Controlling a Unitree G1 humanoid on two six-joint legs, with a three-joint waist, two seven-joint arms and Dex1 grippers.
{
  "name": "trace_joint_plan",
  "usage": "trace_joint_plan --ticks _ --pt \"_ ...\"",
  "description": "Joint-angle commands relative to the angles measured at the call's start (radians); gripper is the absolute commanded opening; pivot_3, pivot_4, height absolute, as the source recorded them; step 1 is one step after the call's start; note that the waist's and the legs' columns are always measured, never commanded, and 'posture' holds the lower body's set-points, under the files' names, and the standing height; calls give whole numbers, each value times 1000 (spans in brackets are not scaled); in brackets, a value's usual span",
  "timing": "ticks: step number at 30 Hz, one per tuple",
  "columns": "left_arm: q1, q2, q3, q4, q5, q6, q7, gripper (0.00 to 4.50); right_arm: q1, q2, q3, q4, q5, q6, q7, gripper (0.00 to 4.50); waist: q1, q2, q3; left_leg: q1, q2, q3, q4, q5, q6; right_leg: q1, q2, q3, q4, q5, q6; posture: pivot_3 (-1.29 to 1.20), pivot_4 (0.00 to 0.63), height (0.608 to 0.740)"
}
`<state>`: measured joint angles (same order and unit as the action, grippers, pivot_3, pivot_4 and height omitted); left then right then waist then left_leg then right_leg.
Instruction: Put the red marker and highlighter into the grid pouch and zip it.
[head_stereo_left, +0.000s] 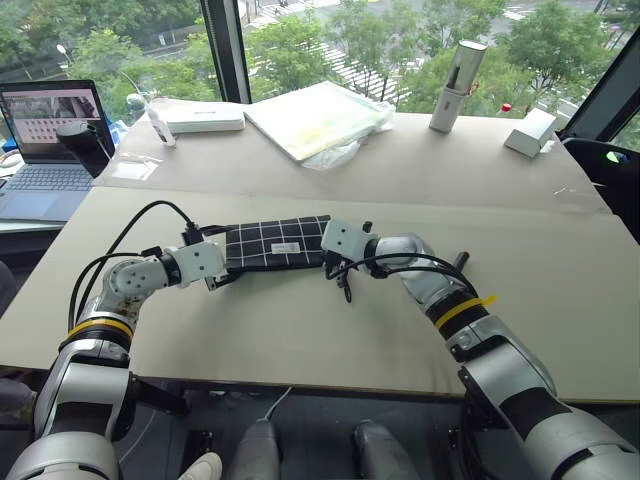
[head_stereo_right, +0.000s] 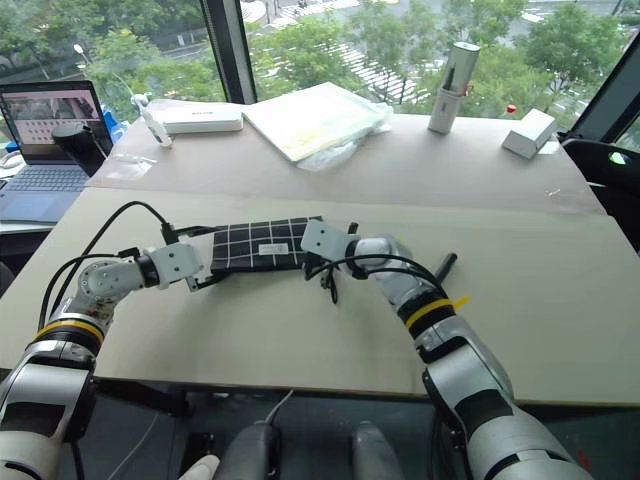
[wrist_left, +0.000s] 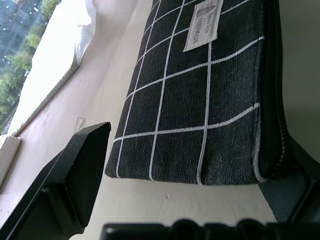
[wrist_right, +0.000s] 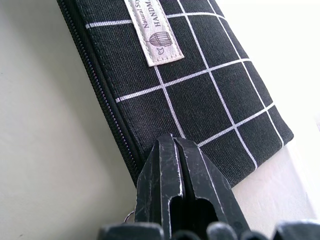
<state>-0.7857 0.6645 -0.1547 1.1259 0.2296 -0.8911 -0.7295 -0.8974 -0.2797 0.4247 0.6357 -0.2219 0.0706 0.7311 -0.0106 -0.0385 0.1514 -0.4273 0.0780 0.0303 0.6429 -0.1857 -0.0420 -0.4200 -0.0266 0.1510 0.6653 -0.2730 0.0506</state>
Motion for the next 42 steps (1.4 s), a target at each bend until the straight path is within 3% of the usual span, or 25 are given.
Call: trace_joint_plan --ticks 1,5,9,14,17,20,29,35,42 --pt "-25 -14 -23 39 30 -31 19 4500 1 2 -15 -2 -11 6 -6 24 -1 0 0 0 0 0 0 0 0 0 0 0 0 0 0 0 150 740" --pt "-28 -26 -21 64 7 -54 -25 3434 2 3 -19 0 -12 7 -11 0 -1 0 0 -1 0 0 0 0 0 -1 0 0 0 0 0 0 150 740" --pt "-18 -37 -4 72 -37 -69 -101 1794 2 2 -24 3 -10 7 -12 0 -2 0 0 -2 0 0 0 0 0 -1 0 0 0 0 0 0 150 740" --pt "-10 -62 37 58 -118 -60 -204 82 3 4 -25 6 -8 4 -10 0 -4 0 0 -2 0 0 0 0 0 -2 0 0 0 0 0 0 150 740" --pt "4 -103 94 12 -247 41 -351 82 11 11 -39 -5 20 13 16 0 -4 0 0 -2 0 0 0 0 0 -2 0 0 0 0 0 0 150 740" --pt "28 -112 123 -45 -315 198 -449 0 10 47 -119 -16 114 78 41 697 -6 0 0 -3 0 0 0 0 0 -2 0 0 0 0 0 0 150 740" --pt "161 -85 186 -310 -389 504 -416 0 -85 39 -406 -32 383 280 69 3788 -26 0 1 -4 0 -3 0 0 0 -2 0 -1 0 0 0 0 150 740" --pt "247 -80 211 -523 -377 668 -271 0 -38 -81 -473 -227 483 436 142 3788 -33 0 1 -4 0 -4 0 0 0 -2 0 -3 -1 0 0 0 150 740" --pt "298 -96 171 -693 -303 802 -127 0 216 -110 -396 -533 478 609 61 3788 -32 0 1 -5 0 -5 -1 0 0 -2 1 -3 -1 0 0 0 150 740"
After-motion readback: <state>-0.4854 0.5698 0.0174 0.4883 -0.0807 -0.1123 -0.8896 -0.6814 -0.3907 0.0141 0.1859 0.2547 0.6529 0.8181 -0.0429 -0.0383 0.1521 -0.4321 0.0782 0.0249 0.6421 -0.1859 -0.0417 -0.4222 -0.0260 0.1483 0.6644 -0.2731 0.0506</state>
